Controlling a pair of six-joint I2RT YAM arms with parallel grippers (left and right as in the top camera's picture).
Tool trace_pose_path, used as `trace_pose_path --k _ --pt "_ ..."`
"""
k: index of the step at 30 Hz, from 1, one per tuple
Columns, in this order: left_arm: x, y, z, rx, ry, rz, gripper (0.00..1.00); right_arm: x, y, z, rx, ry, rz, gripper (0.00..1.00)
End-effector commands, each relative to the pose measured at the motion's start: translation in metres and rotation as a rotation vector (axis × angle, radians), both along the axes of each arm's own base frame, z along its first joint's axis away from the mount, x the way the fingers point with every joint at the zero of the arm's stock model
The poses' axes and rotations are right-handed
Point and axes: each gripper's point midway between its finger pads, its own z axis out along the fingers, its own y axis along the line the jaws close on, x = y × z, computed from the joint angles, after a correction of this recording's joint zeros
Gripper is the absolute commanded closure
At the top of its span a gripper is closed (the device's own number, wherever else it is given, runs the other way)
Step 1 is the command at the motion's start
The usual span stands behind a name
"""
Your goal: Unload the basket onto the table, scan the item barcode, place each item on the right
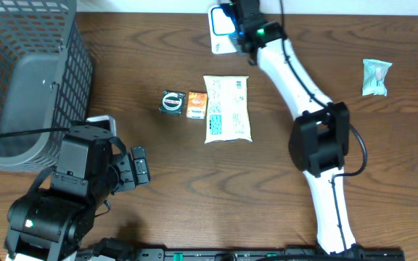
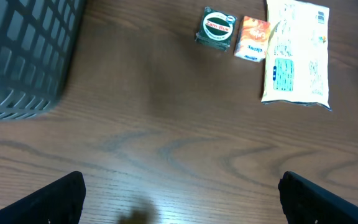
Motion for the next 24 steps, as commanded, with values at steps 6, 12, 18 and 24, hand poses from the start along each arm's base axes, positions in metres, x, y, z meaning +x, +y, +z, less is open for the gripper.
trace_pose_path --k 6,12,18,24 --pt "0.000 0.001 0.000 0.001 -0.003 0.001 0.03 -0.030 -0.199 0.023 -0.083 0.085 -0.499 0.99" --pt "0.000 0.001 0.000 0.001 -0.003 0.001 0.03 -0.072 -0.271 0.004 -0.028 0.224 -0.696 0.69" --pt "0.000 0.001 0.000 0.001 -0.003 0.001 0.02 -0.084 -0.261 -0.015 0.197 0.348 -0.648 0.10" --pt "0.000 0.001 0.000 0.001 -0.003 0.001 0.02 -0.089 -0.175 -0.019 0.587 0.513 -0.439 0.09"
